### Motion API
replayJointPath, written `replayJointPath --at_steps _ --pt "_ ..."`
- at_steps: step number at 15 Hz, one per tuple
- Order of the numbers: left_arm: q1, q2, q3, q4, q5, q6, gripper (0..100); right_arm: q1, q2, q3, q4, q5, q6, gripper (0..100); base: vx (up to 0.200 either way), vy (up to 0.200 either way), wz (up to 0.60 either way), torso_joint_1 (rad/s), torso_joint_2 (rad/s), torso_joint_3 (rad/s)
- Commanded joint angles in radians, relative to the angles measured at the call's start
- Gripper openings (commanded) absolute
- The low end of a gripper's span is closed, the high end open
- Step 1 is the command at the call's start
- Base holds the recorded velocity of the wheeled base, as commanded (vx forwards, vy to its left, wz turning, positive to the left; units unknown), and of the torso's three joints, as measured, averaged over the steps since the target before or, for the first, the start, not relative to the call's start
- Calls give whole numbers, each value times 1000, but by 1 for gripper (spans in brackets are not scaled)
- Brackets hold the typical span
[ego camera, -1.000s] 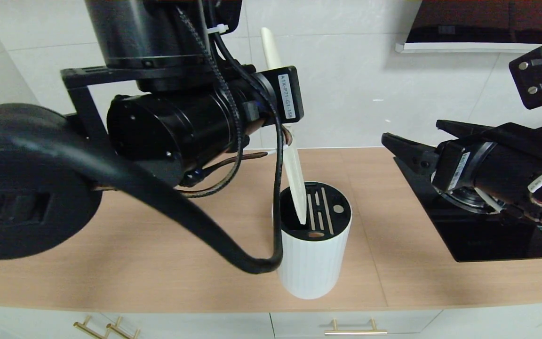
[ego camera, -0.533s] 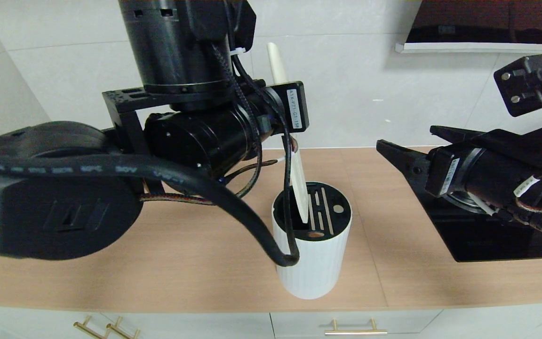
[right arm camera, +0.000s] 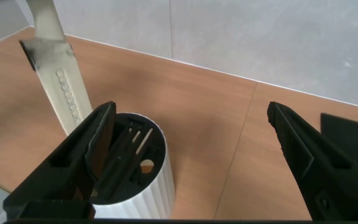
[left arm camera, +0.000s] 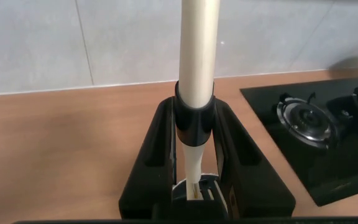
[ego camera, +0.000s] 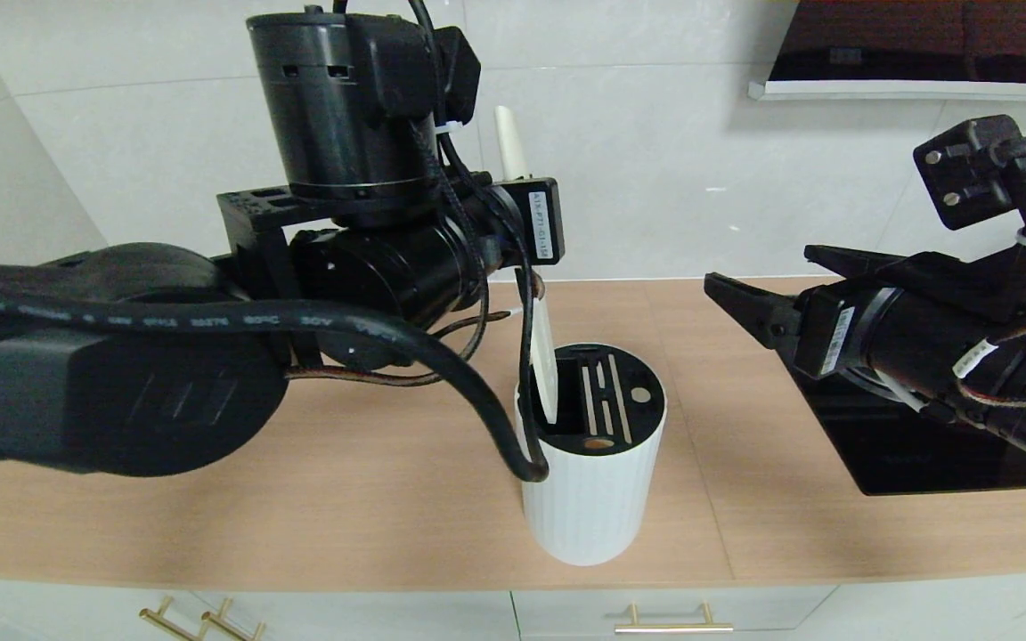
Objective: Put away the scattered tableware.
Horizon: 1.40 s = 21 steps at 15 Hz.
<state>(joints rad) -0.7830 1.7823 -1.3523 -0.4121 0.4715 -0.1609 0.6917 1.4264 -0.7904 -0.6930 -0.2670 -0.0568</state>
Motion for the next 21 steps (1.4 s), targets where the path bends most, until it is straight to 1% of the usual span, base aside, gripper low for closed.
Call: replayJointPath --at_steps 1,4,7,8,9,10,13,19,21 --pt "-12 20 2 -10 1 0 0 0 2 0 0 0 0 100 0 0 0 0 0 0" --pt "-33 40 4 -27 6 1 0 0 3 0 0 -1 -1 100 0 0 0 0 0 0" --pt "-50 66 4 -27 36 1 0 0 3 0 0 -1 -1 100 0 0 0 0 0 0" --pt "-52 85 9 -27 52 -6 0 0 3 0 0 -1 -1 100 0 0 0 0 0 0" --pt "-59 103 13 -30 58 -26 0 0 3 0 0 -1 -1 100 0 0 0 0 0 0" --pt "-65 112 13 -36 58 -32 0 0 3 0 0 -1 -1 100 0 0 0 0 0 0" --pt "-68 118 15 -40 58 -32 0 0 3 2 0 -1 -1 100 0 0 0 0 0 0" --pt "-70 118 85 -40 58 -39 0 0 20 2 1 -1 -1 100 0 0 0 0 0 0" --pt "-76 121 94 -40 58 -46 0 0 23 2 0 -1 -1 100 0 0 0 0 0 0"
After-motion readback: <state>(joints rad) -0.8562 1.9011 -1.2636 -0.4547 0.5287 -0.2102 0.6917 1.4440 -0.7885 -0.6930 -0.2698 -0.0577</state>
